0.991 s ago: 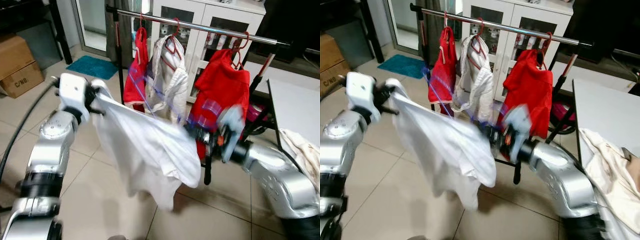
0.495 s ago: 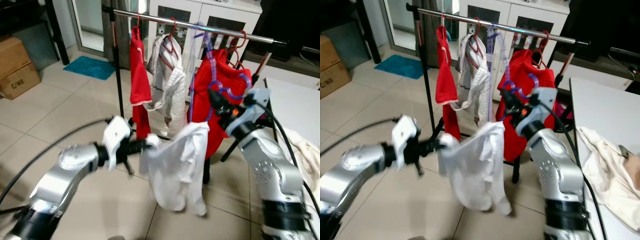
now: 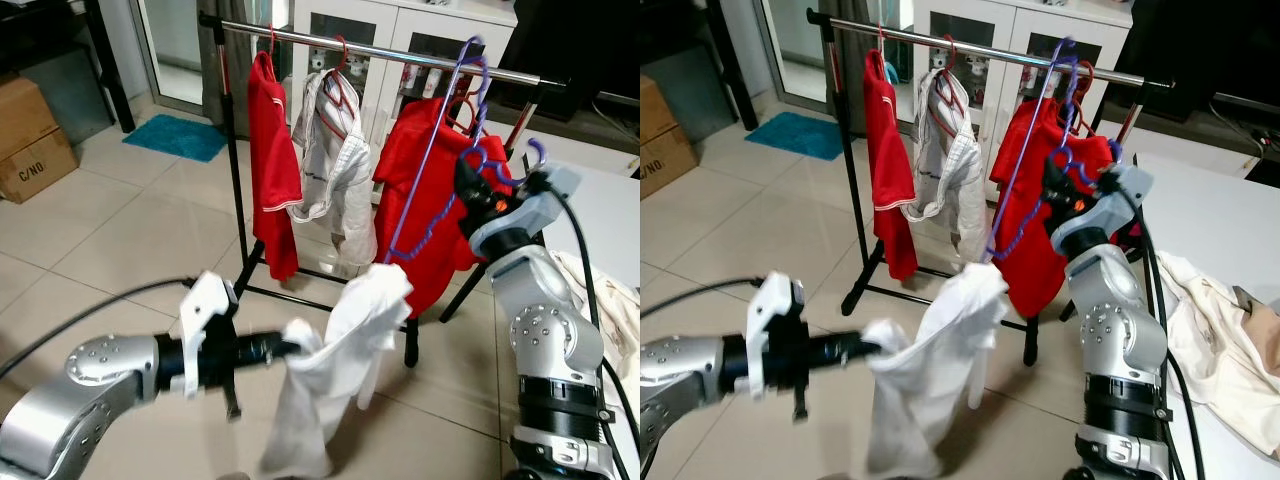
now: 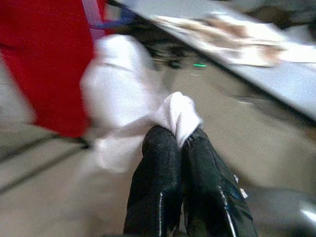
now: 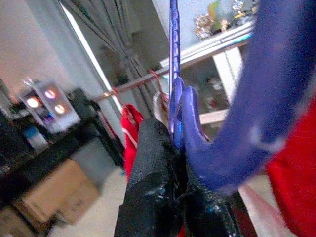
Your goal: Hang hanger
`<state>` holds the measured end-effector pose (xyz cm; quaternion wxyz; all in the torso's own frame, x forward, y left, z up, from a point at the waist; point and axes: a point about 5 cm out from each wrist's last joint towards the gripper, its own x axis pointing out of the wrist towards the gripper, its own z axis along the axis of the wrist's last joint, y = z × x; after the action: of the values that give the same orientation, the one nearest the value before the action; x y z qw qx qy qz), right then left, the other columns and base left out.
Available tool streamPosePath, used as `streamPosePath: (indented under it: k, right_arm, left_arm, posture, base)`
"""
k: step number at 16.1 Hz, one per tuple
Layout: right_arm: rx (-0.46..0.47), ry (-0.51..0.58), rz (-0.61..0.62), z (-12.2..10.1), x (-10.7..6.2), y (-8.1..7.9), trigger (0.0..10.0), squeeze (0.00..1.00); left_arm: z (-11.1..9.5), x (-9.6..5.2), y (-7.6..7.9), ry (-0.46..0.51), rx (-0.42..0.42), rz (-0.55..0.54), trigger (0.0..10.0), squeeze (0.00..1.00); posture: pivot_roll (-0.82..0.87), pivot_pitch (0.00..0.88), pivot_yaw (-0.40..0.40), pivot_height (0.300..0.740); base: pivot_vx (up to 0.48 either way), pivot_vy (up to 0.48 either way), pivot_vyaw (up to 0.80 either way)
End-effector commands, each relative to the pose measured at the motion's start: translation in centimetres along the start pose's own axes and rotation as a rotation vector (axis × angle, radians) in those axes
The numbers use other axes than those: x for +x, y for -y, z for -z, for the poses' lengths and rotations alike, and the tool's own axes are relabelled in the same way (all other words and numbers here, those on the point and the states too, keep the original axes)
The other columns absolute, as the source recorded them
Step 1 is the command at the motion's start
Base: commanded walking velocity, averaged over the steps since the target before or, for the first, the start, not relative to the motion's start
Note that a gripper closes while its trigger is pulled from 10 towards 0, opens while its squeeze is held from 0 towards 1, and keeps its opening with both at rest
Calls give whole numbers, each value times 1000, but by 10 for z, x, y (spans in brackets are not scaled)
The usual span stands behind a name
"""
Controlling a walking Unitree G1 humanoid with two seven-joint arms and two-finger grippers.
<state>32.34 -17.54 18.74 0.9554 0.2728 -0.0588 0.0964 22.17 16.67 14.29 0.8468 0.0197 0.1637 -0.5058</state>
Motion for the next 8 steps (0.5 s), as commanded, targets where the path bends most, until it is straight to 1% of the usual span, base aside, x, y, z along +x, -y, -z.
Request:
streamPosePath:
  k: [1,2,3,4,5,6,7,8]
  right_arm:
    - [-4,28,-20,-7,2,-4,0,0]
    - [-24,6,-32,-3,0,-8,0,0]
    - [-50,-9,-33,-1,-2,-9,0,0]
    - [-72,-23,-22,2,-7,-8,2510,0]
    - [-78,-47,-34,7,-13,-12,10000,0]
    - [-93,-52,-46,9,-14,-16,10000,0]
    - [-121,-65,-48,12,-14,-16,10000,0]
    - [-174,-90,-40,16,-14,-16,10000,0]
  left_arm:
    - [2,-1,-12,-30,40,-97,0,0]
    - [8,-2,-21,-67,33,-180,0,0]
    - [11,-3,-22,-76,16,-194,0,0]
    - [17,-3,-20,-101,19,-195,0,0]
    - [-2,12,-17,81,-5,-216,0,0]
    - [-20,20,-13,214,-32,-180,0,0]
    - [-31,25,-12,285,-39,-177,0,0]
    - [-48,32,-13,392,-57,-179,0,0]
  posture:
    - [53,0,-60,740]
    - [41,0,-53,740]
    - [32,0,-48,740]
    - [24,0,-42,740]
    - [9,0,-34,740]
    - [5,0,-33,740]
    - [3,0,-32,740]
    - [7,0,-37,740]
  base:
    - [0,0,0]
    - [0,0,0]
    - [0,0,0]
    - [0,0,0]
    - [0,0,0]
    - [0,0,0]
    - [0,0,0]
    - [0,0,0]
